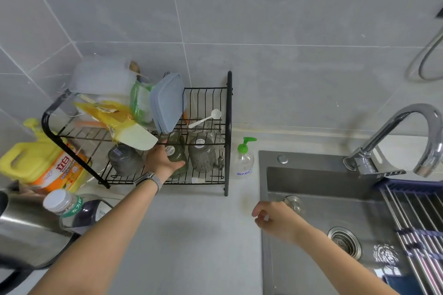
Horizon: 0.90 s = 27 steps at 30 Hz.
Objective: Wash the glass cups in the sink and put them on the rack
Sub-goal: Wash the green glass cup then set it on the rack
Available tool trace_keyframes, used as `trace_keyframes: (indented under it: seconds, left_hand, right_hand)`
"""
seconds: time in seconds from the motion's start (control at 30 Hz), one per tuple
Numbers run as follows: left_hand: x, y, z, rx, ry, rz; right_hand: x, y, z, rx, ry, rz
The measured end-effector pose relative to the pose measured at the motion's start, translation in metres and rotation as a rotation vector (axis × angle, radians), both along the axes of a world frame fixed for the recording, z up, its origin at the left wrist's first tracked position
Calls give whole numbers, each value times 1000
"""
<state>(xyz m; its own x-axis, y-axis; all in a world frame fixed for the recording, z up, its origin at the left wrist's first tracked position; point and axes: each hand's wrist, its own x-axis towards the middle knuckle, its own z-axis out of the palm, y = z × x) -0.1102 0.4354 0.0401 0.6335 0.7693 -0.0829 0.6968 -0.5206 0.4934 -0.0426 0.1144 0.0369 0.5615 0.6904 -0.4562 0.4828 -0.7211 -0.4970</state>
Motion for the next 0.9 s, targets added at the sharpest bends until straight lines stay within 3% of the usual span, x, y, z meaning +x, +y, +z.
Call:
trace_keyframes:
  seconds: [0.33,0.8,0.9]
  left_hand:
    - [1,-1,2,-33,-143,-75]
    - [-38,14,-18,-122,-242,22]
    - [-44,19,-22,-138,-283,143]
  right_hand:
    - [7,16,-6,17,9,12]
    - [-2,84,12,120,4,161]
    - [-6,102,19,148,-15,192]
